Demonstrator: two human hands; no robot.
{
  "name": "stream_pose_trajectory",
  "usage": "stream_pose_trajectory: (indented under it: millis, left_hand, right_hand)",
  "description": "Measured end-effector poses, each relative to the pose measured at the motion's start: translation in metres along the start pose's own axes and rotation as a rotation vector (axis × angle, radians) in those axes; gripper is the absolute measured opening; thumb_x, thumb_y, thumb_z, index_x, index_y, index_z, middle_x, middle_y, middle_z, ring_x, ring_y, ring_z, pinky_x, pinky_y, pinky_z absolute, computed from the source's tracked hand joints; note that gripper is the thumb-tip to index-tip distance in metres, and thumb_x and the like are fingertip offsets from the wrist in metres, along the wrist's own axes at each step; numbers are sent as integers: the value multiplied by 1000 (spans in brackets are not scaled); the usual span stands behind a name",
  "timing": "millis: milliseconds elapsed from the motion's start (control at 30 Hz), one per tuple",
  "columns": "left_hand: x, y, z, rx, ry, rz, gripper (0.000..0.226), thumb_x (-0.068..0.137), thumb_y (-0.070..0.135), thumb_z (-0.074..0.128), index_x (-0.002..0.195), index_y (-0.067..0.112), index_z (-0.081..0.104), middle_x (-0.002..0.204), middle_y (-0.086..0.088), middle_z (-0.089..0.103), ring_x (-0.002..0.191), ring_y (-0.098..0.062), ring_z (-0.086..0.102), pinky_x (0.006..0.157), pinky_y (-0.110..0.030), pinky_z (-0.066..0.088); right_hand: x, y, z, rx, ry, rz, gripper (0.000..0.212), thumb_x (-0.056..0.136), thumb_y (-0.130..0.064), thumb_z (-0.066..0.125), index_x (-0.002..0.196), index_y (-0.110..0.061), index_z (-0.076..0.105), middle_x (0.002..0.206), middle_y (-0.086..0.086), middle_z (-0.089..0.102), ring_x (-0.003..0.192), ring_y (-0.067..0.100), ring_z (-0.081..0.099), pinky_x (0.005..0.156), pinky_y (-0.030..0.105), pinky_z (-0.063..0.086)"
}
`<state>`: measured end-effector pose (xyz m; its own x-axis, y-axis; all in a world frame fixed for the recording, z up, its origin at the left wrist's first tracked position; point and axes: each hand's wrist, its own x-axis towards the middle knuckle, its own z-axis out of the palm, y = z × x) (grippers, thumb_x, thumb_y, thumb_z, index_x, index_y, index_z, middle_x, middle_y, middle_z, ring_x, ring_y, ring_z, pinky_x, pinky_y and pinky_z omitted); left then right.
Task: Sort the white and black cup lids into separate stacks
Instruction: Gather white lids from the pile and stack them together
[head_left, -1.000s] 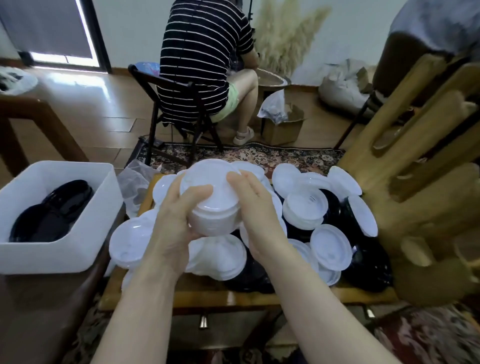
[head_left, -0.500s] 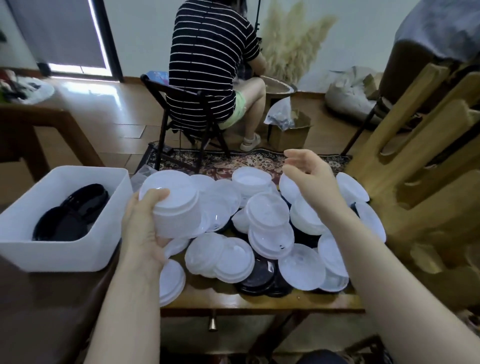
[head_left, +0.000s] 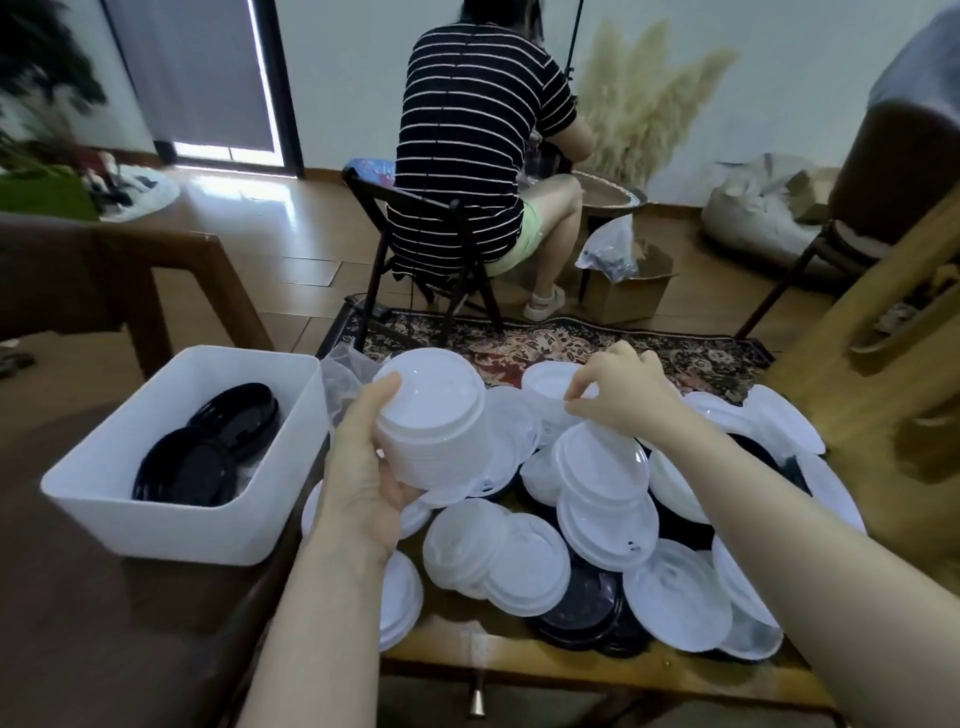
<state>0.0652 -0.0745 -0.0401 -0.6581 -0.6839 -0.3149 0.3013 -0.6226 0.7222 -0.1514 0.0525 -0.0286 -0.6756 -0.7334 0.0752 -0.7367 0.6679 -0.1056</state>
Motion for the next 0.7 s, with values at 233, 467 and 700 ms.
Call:
stream_pose_trajectory:
  millis: [233, 467, 700]
  left_hand:
    - [-6, -6, 5, 50, -7, -23, 44, 88, 34, 65, 130, 20, 63, 116, -4, 71, 99, -21, 68, 61, -38, 61]
    - [-11, -22, 17, 197, -6, 76, 61, 68, 49, 74, 126, 35, 63, 126, 3, 66, 116, -22, 62, 94, -53, 55]
    - [-18, -27, 23, 141, -44, 72, 51, 65, 55, 75, 113, 42, 66, 125, 10, 66, 119, -19, 61, 94, -51, 54]
  right_hand:
    - [-23, -1, -31, 804, 292, 174, 10, 94, -20, 60, 89, -17, 69, 79, -9, 65, 80, 11, 60, 79, 29, 43]
    - [-61, -39, -55, 2101, -309, 386, 14, 86, -13, 57, 96, -8, 65, 85, 2, 66, 63, 12, 61, 51, 22, 52]
    - [-69, -58, -51, 1875, -265, 382, 23, 82, -18, 66, 101, -6, 63, 81, 7, 67, 62, 15, 64, 54, 23, 56]
